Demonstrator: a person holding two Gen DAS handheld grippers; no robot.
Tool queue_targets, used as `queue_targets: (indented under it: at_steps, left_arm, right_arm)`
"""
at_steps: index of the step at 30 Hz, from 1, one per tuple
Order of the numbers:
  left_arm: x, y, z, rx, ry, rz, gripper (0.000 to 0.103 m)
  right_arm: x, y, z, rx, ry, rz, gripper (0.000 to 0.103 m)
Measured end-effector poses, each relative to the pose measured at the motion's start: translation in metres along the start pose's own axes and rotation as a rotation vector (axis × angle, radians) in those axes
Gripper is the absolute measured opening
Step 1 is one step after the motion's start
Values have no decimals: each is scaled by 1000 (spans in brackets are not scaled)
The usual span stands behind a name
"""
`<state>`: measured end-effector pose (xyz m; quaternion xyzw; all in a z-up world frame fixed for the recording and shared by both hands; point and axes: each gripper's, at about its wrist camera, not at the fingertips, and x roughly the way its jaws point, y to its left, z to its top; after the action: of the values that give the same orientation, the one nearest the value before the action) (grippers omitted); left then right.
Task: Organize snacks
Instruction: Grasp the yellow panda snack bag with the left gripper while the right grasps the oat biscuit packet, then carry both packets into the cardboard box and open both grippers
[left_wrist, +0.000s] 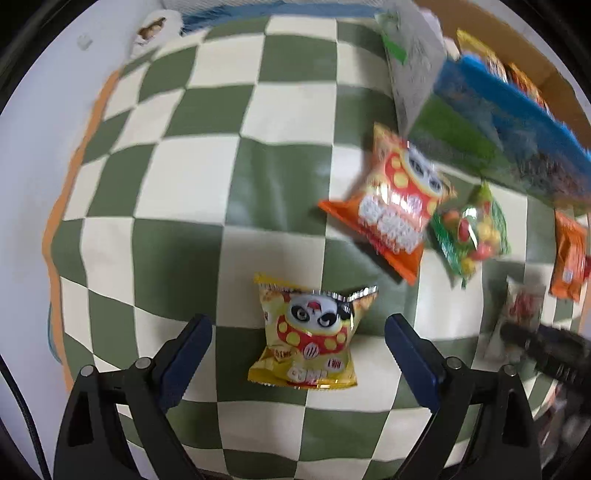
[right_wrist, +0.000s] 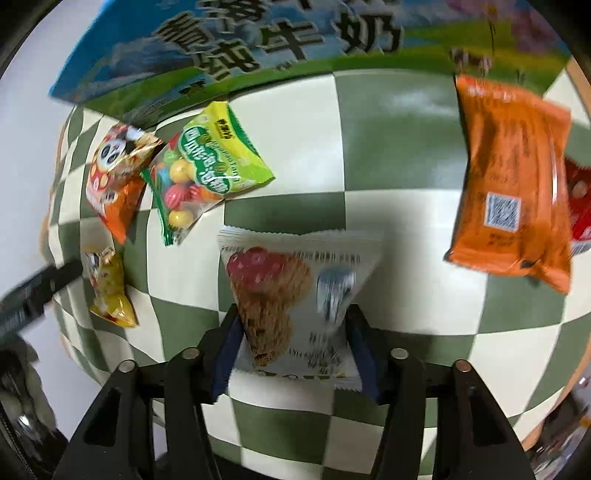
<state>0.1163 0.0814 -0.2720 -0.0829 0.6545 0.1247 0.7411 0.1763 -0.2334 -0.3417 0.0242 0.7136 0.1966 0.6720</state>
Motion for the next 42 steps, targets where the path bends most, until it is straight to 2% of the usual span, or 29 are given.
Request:
queue_targets:
  at_steps: [3,5,6,7,9,12,13,17,21,23,24,25,27,30,34,37,39,42]
  left_arm:
    - [27,2,2,-2,62,-16,96]
    - [43,2,4,-22,90,-52,95]
    - [48,3,5,-39,90,-78,85]
    - [51,4,5,-56,85,-90,68]
    - [52,3,2,-82,85,-73,59]
    - [50,4,-16,-95,90,-91,59]
    - [52,3,-32,-97,93,-97,59]
    - [60,-11,-63,-118,148,-135,60]
    - [72,-18,-70,-106,145,-92,61]
    - [74,-25,-72,-99,127,-84,58]
    - [71,-28,-73,-86,120,-81,53]
    - [55,-40,-68,-81,118,-83,47]
    - [42,-44,-68,-83,106,-105,46]
    - [9,-55,-61,-78,57,-152,46]
    - [-52,-72,-36,-60,-38,-246,46]
    - [-101,-90,8,-11,-116,-318,46]
    - [-119,-102,31,16,-152,-342,46]
    - [-144,-114,90,67,-187,-326,47]
  right_arm:
    - [8,-8,8,56,-3,23,64]
    - [9,-9,9,65,-13,18,60]
    - [11,-9,11,61,-17,7,58]
    - [10,-7,10,46,-21,-3,56]
    - [10,-4,3,22,-15,-9,54]
    - [11,0,-13,-2,24,-2,54]
    - [12,1,-19,-10,40,1,54]
    - [23,5,-37,-26,80,5,56]
    - [31,6,-38,-5,83,12,61]
    - [34,9,-37,-16,84,-10,61]
    - [36,7,-37,-24,80,-21,60]
    - [38,10,-38,-32,75,-37,56]
    - [36,13,-48,-47,59,-45,54]
    - [19,14,-47,-52,27,-12,52]
    - [-36,21,-41,-67,-59,73,52]
    - [-103,24,-22,-85,-172,139,52]
    - [-140,21,-4,-89,-239,161,52]
    - [-186,15,34,-84,-318,169,52]
